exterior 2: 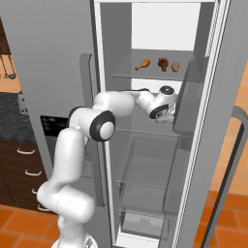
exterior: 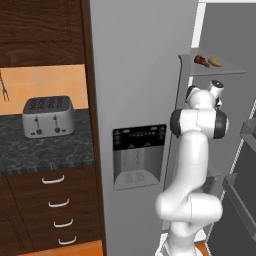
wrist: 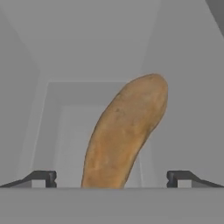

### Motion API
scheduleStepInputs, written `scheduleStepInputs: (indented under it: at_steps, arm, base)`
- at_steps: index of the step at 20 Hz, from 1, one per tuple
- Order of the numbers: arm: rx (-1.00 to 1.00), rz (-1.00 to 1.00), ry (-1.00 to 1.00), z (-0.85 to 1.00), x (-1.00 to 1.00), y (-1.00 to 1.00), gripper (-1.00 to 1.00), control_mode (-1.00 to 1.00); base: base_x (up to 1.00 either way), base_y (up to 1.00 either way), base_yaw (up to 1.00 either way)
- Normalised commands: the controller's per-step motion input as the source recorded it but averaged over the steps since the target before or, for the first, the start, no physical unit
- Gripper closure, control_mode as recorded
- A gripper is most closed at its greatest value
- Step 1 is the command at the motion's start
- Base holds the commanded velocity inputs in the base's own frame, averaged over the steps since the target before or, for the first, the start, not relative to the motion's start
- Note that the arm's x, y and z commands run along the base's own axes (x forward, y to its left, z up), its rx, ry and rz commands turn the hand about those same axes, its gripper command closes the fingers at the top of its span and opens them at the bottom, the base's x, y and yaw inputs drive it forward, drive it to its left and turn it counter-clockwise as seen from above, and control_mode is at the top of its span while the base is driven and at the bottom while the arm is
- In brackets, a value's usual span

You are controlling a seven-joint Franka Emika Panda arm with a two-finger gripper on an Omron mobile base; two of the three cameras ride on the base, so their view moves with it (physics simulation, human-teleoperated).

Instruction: Place one sweet potato and one chicken drumstick in each tupperware on the nearby counter, to pack two identical lunches.

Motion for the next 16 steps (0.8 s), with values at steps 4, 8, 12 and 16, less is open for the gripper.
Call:
scheduleStepInputs:
  at_steps: [4,8,12,16]
  arm:
    - [0.0,0.0,-0.06,-0.19,0.46,0.0,-1.0,-1.0]
    - [0.0,0.0,-0.11,-0.33,0.25,0.0,-1.0,-1.0]
    - [0.0,0.0,-0.06,-0.27,0.03,0.0,-1.0,-1.0]
    - [0.0,0.0,0.0,-0.07,0.01,0.0,1.0,-1.0]
  base:
    - [0.0,0.0,0.0]
    - [0.0,0.0,0.0]
    - [0.0,0.0,0.0]
    - [0.0,0.0,0.0]
